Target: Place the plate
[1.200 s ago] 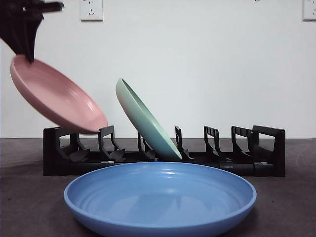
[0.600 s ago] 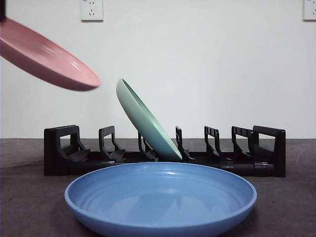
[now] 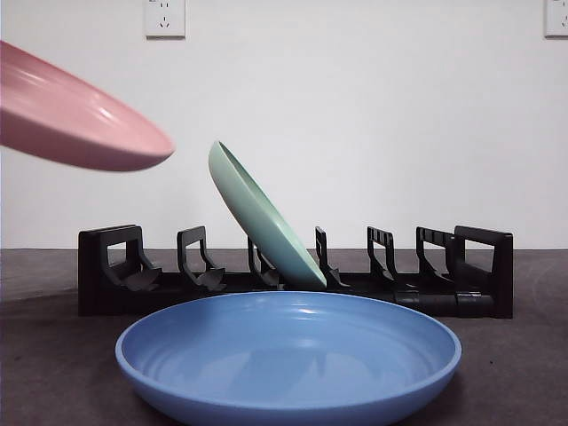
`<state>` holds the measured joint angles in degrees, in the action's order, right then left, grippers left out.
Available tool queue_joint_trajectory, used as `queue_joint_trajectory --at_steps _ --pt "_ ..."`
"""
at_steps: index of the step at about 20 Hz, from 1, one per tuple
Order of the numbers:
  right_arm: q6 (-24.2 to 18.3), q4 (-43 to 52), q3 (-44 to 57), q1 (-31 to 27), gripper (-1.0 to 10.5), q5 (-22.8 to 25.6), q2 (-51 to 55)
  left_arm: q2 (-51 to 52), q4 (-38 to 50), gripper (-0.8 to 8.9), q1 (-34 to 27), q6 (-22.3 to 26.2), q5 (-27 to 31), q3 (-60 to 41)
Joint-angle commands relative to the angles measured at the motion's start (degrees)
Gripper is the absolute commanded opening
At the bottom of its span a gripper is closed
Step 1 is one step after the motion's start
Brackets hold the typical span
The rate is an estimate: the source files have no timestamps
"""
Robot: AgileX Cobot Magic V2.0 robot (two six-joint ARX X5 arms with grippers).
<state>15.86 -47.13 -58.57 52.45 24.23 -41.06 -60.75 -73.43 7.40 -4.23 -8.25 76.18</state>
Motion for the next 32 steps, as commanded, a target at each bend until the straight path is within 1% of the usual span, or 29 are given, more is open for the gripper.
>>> queue_joint_trajectory --at_steps 1,4,5,6,8,12,17,19,20,24,29,32 --pt "-0.44 0.11 -1.03 0.5 2.3 0.24 -0.37 4.09 2.01 0.14 0.13 -3.32 -3.5 -5.33" --pt "-0.44 0.17 -1.03 0.5 2.3 0.24 -0.39 8.81 4.98 0.14 0.2 -7.72 -11.72 -13.05" --pt "-0.44 0.15 -1.03 0.5 2.3 0.24 -0.39 10.71 6.97 0.14 0.42 -9.66 -15.52 -16.59" --pt "-0.44 0.09 -1.03 0.5 2.3 0.24 -0.39 12.09 8.5 0.14 0.66 -11.28 -17.29 -19.19" --pt "-0.42 -0.09 -1.03 0.5 2.3 0.24 -0.37 14.86 11.82 0.14 1.62 -15.63 -18.43 -24.85" --pt "-0.37 -0.92 -1.03 0.5 2.3 0.24 -0.37 18.16 18.23 0.14 3.93 -22.38 -18.4 -33.07" --pt "-0.33 -1.09 -1.03 0.5 2.3 0.24 -0.39 18.69 28.55 0.14 8.41 -30.62 -18.12 -41.09" --pt "-0.35 -1.09 -1.03 0.5 2.3 0.24 -0.39 18.25 31.28 0.14 10.45 -33.16 -16.74 -43.19" --pt "-0.35 -1.09 -1.03 0.5 2.3 0.24 -0.39 17.79 32.39 0.14 11.87 -34.38 -14.86 -44.17" --pt "-0.28 -1.09 -1.03 0.5 2.3 0.22 -0.39 15.52 35.23 0.14 16.55 -36.89 -9.97 -45.24" --pt "-0.15 -1.16 -1.03 0.5 2.3 -0.2 -0.39 9.51 45.51 0.14 23.15 -42.45 -8.66 -45.24" --pt "-0.15 -1.18 -1.03 0.5 2.3 -0.2 -0.39 4.55 50.01 0.14 26.73 -44.57 -6.43 -45.24"
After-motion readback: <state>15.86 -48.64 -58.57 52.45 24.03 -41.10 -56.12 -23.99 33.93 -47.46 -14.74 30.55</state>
